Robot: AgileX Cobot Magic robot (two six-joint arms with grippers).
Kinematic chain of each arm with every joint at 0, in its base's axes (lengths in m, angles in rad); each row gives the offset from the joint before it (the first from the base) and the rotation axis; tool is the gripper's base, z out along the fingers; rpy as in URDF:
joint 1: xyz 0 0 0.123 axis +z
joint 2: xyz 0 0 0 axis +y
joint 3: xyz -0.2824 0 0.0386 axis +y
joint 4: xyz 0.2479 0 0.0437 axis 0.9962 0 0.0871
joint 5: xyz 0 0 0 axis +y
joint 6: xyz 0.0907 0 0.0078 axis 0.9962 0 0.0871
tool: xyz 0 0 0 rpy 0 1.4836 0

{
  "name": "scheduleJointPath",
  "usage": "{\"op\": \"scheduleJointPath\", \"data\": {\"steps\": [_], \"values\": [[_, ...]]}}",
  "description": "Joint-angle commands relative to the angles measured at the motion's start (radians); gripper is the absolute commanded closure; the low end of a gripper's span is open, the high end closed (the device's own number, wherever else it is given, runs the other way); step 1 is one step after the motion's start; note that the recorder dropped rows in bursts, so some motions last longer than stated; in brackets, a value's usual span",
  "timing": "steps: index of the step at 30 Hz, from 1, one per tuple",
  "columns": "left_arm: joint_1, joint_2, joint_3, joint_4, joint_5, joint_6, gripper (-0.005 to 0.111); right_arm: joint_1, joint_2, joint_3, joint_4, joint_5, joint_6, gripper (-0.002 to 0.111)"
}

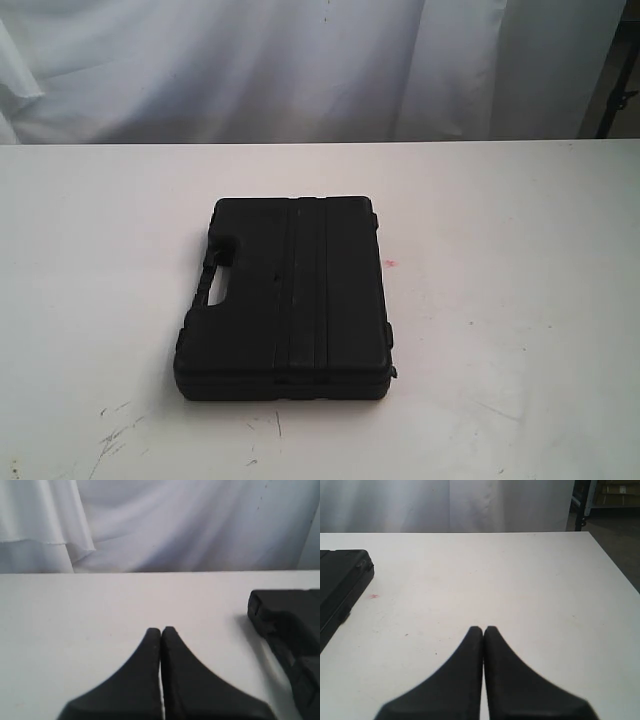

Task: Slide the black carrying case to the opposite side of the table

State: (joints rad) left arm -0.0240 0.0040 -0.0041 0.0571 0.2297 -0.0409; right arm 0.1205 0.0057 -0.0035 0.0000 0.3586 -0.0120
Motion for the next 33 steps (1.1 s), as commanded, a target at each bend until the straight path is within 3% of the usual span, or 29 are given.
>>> {"op": "scheduleJointPath", "data": {"steps": [1, 12, 16, 20, 24, 27, 33], "values": [[0.002, -0.004, 0.004, -0.069, -0.139, -0.003, 0.107, -0.006, -0.006, 0.004, -0.010, -0.016, 0.002, 0.108], [0.002, -0.004, 0.004, -0.103, -0.388, -0.045, 0.107, -0.006, -0.006, 0.004, -0.010, -0.016, 0.002, 0.108], [0.002, -0.004, -0.089, -0.159, -0.290, -0.045, 0.107, -0.006, -0.006, 0.004, -0.010, -0.016, 0.002, 0.108], [0.002, 0.203, -0.356, -0.159, -0.152, -0.043, 0.107, -0.006, -0.006, 0.004, -0.010, -0.016, 0.002, 0.108], [0.002, 0.427, -0.575, -0.159, 0.044, -0.043, 0.107, -0.006, -0.006, 0.004, -0.010, -0.016, 0.002, 0.108], [0.002, 0.612, -0.711, -0.159, 0.298, -0.029, 0.107, -0.006, -0.006, 0.004, -0.010, -0.016, 0.002, 0.108], [0.002, 0.801, -0.739, -0.159, 0.438, -0.029, 0.107, -0.006, -0.006, 0.004, -0.010, -0.016, 0.002, 0.108]]}}
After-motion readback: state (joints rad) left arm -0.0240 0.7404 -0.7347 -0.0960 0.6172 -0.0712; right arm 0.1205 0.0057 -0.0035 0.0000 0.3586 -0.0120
